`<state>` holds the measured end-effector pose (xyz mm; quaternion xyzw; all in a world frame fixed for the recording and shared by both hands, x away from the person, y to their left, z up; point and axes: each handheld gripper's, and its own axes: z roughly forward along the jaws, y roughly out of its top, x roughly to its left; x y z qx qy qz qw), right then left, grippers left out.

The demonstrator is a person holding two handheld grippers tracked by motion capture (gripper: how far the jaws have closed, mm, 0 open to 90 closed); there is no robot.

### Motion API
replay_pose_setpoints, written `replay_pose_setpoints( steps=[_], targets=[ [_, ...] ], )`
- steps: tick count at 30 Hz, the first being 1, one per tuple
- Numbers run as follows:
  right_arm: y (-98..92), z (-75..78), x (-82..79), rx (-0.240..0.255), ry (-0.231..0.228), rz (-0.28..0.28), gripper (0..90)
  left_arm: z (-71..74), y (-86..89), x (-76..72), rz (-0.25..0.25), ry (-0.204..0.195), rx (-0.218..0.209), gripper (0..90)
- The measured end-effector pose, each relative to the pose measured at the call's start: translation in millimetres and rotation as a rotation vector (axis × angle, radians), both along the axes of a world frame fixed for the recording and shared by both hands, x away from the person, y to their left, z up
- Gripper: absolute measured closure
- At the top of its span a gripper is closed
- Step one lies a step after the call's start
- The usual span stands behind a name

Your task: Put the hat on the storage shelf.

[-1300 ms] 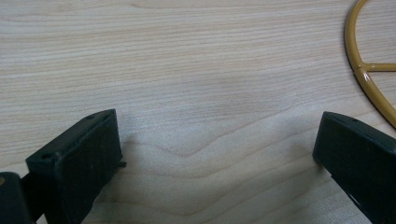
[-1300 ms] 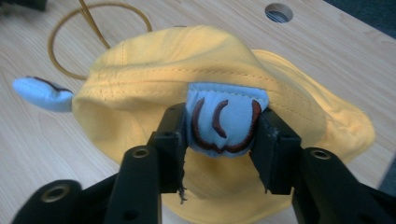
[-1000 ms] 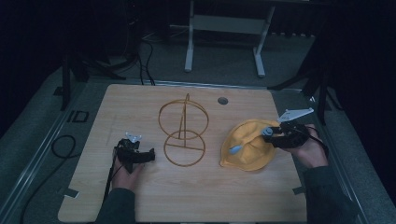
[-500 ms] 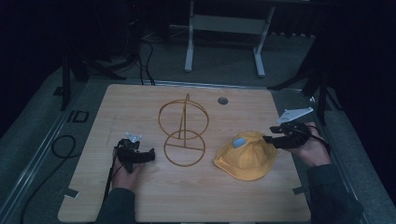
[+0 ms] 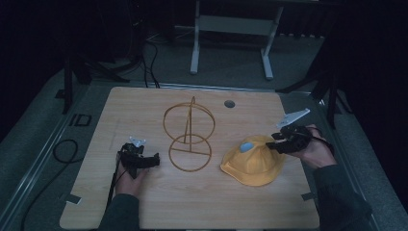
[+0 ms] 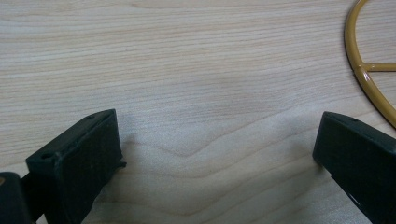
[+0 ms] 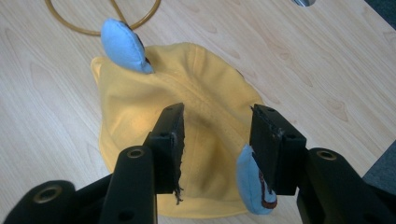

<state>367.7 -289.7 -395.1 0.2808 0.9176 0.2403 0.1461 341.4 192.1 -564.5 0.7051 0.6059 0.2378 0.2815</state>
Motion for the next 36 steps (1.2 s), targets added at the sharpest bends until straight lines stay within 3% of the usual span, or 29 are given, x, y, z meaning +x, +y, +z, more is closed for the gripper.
replay_pose_setpoints(
  steps=[21, 28, 36],
  targets=[
    [29.2, -6.9, 12.2, -0.203, 0.046, 0.125, 49.7, -0.1, 0.0, 0.1, 0.0, -0.001, -0.001, 0.9],
    [36.2, -7.1, 17.6, -0.231, 0.063, 0.147, 48.2, -0.1, 0.0, 0.0, 0.0, -0.001, 0.0, 0.9],
    [45.4, -15.5, 24.4, -0.301, 0.096, 0.184, 49.2, -0.1, -0.1, 0.0, 0.001, -0.002, -0.001, 0.9]
  ],
)
